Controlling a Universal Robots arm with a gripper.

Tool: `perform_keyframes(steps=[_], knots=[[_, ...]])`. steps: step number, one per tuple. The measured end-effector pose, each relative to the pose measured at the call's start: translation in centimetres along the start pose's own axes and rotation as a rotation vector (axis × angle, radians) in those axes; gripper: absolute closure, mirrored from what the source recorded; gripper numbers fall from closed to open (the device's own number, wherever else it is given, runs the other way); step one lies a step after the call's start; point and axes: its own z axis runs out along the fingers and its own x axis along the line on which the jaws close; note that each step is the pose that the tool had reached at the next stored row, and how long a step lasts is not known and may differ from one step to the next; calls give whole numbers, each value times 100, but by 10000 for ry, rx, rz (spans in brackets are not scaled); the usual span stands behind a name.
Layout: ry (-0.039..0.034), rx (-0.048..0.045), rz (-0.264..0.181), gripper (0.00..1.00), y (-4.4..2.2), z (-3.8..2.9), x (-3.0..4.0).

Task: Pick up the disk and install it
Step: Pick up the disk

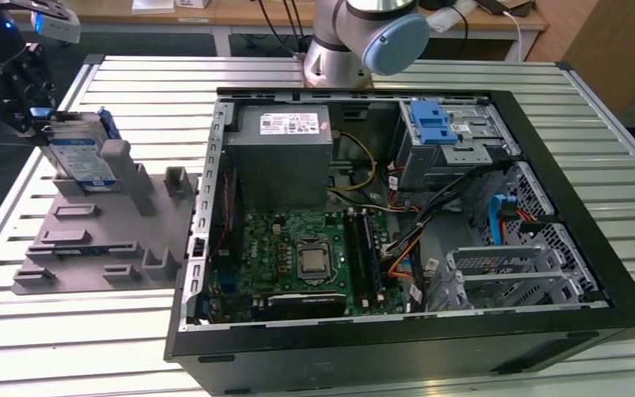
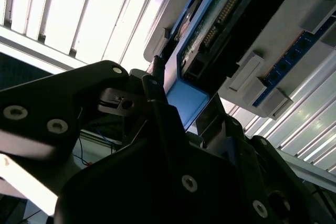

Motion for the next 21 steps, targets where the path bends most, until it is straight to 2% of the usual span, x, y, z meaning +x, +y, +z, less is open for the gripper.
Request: perform_keyframes(steps=[3, 4, 10, 11, 17, 21], knots=[[2, 0, 1, 52, 0, 0, 0], [3, 1, 1, 59, 0, 0, 0], [16, 1, 1, 60, 0, 0, 0], [17, 2, 1, 64, 0, 0, 0], [38, 1, -17, 64, 0, 0, 6], [43, 2, -294, 64, 2, 1, 17]])
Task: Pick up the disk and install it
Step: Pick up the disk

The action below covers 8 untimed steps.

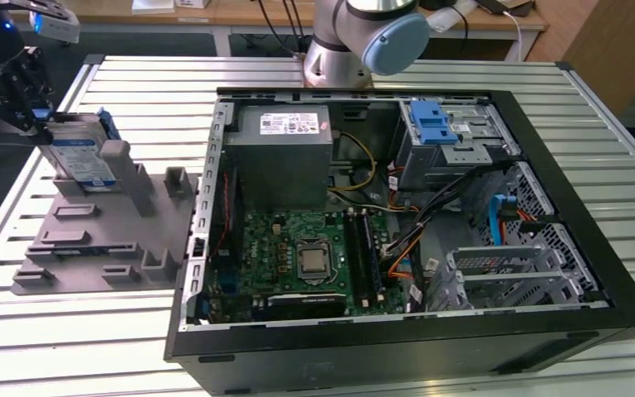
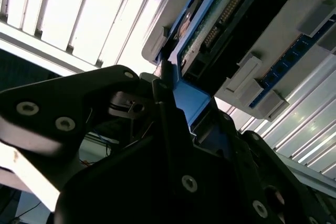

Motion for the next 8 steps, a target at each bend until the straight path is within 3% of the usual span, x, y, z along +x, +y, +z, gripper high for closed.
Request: perform_keyframes(steps=[8], knots=[[0, 1, -109, 64, 0, 0, 0]])
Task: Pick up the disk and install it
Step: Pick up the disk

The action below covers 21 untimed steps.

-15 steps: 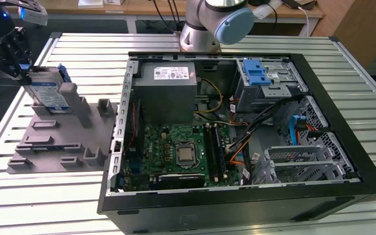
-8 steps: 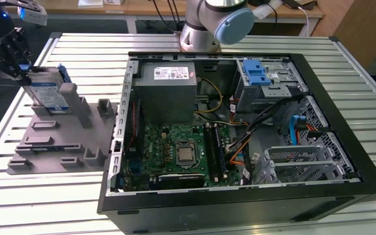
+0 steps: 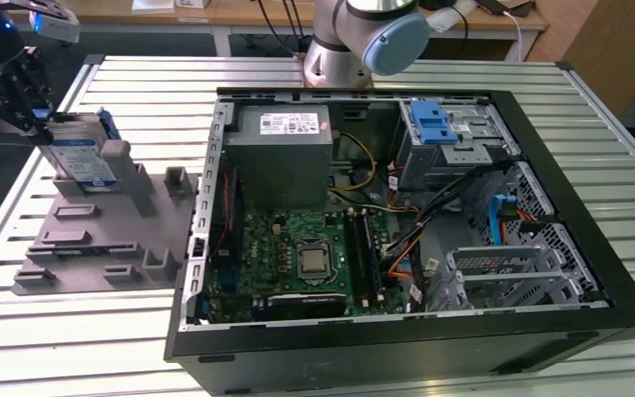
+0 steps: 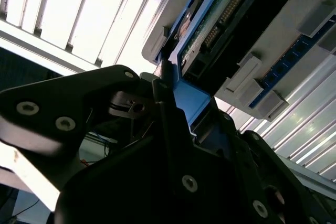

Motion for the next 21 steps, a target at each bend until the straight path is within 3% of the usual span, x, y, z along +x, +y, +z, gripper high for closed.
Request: perform_keyframes(steps=[7, 8, 14, 16, 17, 21], knots=[[0, 1, -5, 62, 0, 0, 0], [0, 0, -5, 56, 0, 0, 0], [0, 0, -9, 56, 0, 0, 0], [1, 0, -11, 58, 0, 0, 0], [0, 0, -11, 64, 0, 0, 0], [1, 0, -13, 64, 0, 0, 0]])
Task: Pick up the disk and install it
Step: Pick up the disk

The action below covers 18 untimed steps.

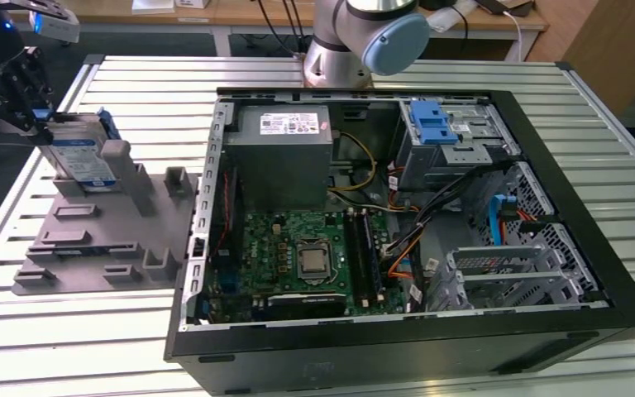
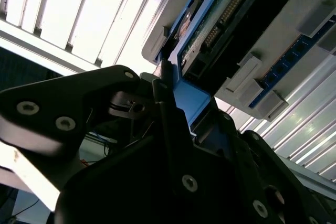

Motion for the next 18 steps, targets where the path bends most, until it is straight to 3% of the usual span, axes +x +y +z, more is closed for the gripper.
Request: perform_keyframes(steps=[8, 18], knots=[[1, 2, 0, 64, 0, -3, 0], [1, 1, 0, 64, 1, -96, 0]])
